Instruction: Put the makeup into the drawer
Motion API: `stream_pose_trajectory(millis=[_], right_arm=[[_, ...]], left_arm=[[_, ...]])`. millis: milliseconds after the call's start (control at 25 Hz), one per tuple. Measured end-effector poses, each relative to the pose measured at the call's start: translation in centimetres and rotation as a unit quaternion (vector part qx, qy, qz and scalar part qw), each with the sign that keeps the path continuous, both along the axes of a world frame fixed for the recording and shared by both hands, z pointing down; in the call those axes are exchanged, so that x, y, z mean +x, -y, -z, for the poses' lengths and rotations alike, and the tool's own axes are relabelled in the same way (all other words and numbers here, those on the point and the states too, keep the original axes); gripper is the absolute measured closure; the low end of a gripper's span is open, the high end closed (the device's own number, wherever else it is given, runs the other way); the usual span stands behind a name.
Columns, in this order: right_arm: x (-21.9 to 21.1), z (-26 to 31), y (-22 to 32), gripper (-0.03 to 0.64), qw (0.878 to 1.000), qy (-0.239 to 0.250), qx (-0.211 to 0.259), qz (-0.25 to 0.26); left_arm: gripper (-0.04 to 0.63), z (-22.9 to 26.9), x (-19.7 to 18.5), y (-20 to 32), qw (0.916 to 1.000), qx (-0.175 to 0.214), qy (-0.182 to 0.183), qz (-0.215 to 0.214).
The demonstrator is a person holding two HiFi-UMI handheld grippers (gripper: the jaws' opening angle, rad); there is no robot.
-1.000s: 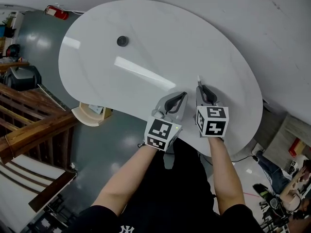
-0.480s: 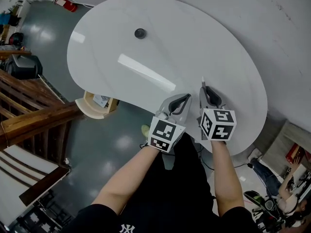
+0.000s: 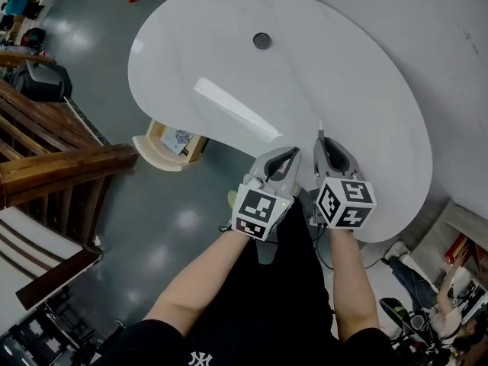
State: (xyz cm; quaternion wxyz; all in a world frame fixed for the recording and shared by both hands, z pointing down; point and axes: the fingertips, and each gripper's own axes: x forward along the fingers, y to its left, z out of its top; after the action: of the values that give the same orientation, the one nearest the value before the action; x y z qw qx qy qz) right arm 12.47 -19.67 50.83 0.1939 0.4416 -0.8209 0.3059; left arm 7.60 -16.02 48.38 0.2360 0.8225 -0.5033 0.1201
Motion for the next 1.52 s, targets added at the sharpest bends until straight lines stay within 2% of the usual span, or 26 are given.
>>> stream_pose_trajectory(millis=[280, 640, 1240, 1520], right_arm=[[-4.6, 0.4, -1.4, 0.548, 0.999, 0.017, 0.026, 0.034], [-13.1, 1.6, -4.4, 0.548, 0.994, 0.028, 0.051, 0.095], [-25.6, 0.7, -9.4, 0.548, 0.979, 0.041, 0.059, 0.191], [-31.1, -1.4, -11.6, 0.548, 0.972, 0.039, 0.051, 0.226]], left_arm=[[0.588, 0.1, -4.6, -2.0, 0.9987, 0.018, 0.001, 0.048], [0.588, 0.4, -12.2, -4.9, 0.9934, 0.027, -0.003, 0.112], [0.588, -1.4, -23.0, -9.6, 0.9816, 0.018, -0.006, 0.19], [0.588, -3.5, -28.3, -11.8, 0.9739, 0.004, -0.011, 0.227]])
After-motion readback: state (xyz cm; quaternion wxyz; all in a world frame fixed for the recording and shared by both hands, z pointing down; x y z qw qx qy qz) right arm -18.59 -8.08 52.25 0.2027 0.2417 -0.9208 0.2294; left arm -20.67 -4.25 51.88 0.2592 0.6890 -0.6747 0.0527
